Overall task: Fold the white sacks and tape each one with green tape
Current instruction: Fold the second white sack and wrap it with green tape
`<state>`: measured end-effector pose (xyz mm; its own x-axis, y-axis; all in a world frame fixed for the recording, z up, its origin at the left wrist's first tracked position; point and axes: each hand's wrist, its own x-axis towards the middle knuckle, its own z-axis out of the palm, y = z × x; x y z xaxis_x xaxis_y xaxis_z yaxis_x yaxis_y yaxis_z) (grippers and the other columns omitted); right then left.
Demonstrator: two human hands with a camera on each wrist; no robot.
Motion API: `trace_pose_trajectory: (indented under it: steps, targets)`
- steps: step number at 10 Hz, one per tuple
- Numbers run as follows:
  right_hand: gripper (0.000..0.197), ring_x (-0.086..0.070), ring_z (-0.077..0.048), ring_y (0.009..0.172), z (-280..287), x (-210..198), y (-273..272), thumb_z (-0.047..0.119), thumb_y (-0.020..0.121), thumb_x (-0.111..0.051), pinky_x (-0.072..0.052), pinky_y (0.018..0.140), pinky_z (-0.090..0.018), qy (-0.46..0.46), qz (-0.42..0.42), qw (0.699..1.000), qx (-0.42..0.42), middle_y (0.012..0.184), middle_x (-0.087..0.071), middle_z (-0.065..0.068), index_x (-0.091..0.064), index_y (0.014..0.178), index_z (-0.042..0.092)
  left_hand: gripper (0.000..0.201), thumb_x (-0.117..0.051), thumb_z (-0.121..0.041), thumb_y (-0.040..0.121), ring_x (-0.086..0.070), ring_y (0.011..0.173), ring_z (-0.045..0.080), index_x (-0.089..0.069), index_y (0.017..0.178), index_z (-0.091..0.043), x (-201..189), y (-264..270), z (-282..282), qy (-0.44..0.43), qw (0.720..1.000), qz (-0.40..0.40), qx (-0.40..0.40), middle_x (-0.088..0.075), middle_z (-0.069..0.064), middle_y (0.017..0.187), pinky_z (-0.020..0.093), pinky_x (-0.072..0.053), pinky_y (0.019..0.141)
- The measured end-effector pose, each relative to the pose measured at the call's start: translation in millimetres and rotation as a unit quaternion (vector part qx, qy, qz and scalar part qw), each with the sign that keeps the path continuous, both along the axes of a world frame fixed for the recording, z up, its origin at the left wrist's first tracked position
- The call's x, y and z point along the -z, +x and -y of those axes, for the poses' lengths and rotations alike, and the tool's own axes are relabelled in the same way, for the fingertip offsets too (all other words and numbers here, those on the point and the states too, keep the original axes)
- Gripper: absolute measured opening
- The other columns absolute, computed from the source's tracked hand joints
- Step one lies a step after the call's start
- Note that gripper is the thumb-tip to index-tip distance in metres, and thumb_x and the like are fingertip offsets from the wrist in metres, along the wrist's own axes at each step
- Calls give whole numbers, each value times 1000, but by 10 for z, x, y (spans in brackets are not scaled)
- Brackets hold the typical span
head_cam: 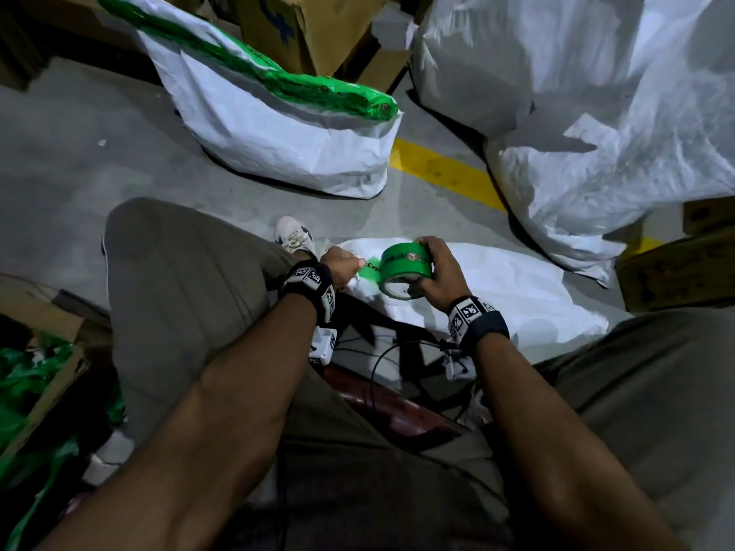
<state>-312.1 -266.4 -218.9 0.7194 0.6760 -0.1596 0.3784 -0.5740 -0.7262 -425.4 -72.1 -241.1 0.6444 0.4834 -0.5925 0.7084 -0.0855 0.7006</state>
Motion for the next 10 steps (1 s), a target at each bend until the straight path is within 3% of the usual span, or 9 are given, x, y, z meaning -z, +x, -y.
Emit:
trace_pose_trajectory:
  steps: [1,2,3,4,5,6,8,9,10]
  targets:
    - [78,-54,-31,108,44,-11,16,8,55,-80,-41,87,-30,-70,11,996,-46,121,-54,-15,-52,128,4,47,-66,-8,93,-38,31,-1,-49,49,-12,12,0,-5,-15,1000,16,2,-42,-10,31,24,-31,50]
    - [84,-54,-34,109,113,22,-34,22,52,-75,-47,91,-40,-117,-10,989,-85,121,-55,-12,-49,131,11,51,-66,-5,93,-34,36,2,-42,48,-12,-13,-1,7,-20,999,21,23,-38,-7,40,23,-27,49]
    - [73,-61,-23,107,159,-25,-98,11,67,-88,-51,92,-32,-103,-181,974,-89,118,-63,-7,-52,130,15,46,-62,-4,95,-38,48,6,-46,53,-13,-20,-16,-16,-25,998,4,51,-43,-2,49,22,-30,52]
    - [47,-64,-18,95,77,-64,-194,45,77,-83,-51,83,-27,-85,-306,948,-9,98,-69,-1,-65,116,27,33,-73,-15,83,-42,54,8,-52,58,-12,23,-44,-25,-51,997,11,59,-48,0,54,15,-32,49]
    - [53,-63,-25,111,-51,-15,-260,70,81,-66,-49,93,-35,-174,-149,974,0,119,-69,-2,-66,121,36,17,-66,-26,61,-44,38,-3,-55,57,-14,41,-70,32,-75,996,48,19,-50,-11,37,12,-32,44]
    - [49,-56,-28,125,-118,-19,-327,65,87,-61,-45,100,-34,-235,-74,969,-26,137,-62,0,-67,125,35,15,-65,-23,59,-42,34,-3,-55,58,-12,1,-106,63,-90,994,69,6,-48,-13,35,11,-34,41]
    - [28,-62,-28,110,-120,7,-365,56,89,-62,-45,84,-32,-252,-65,964,-45,118,-69,-3,-68,108,37,17,-74,0,68,-51,40,-4,-62,60,-9,109,-127,74,-120,991,52,36,-58,-10,42,14,-43,47]
    - [25,-63,-27,103,-129,48,-390,55,87,-65,-43,78,-31,-241,-76,967,-31,109,-70,-4,-67,101,34,16,-76,-2,65,-56,43,-3,-61,64,-7,22,-97,70,-138,987,13,77,-61,-9,45,11,-45,49]
    - [18,-62,-25,103,-111,60,-374,47,86,-67,-44,82,-30,-213,-111,971,7,111,-68,-2,-69,96,32,10,-66,4,87,-60,51,1,-69,84,-5,117,-74,86,-98,993,-16,59,-62,-12,48,15,-46,54]
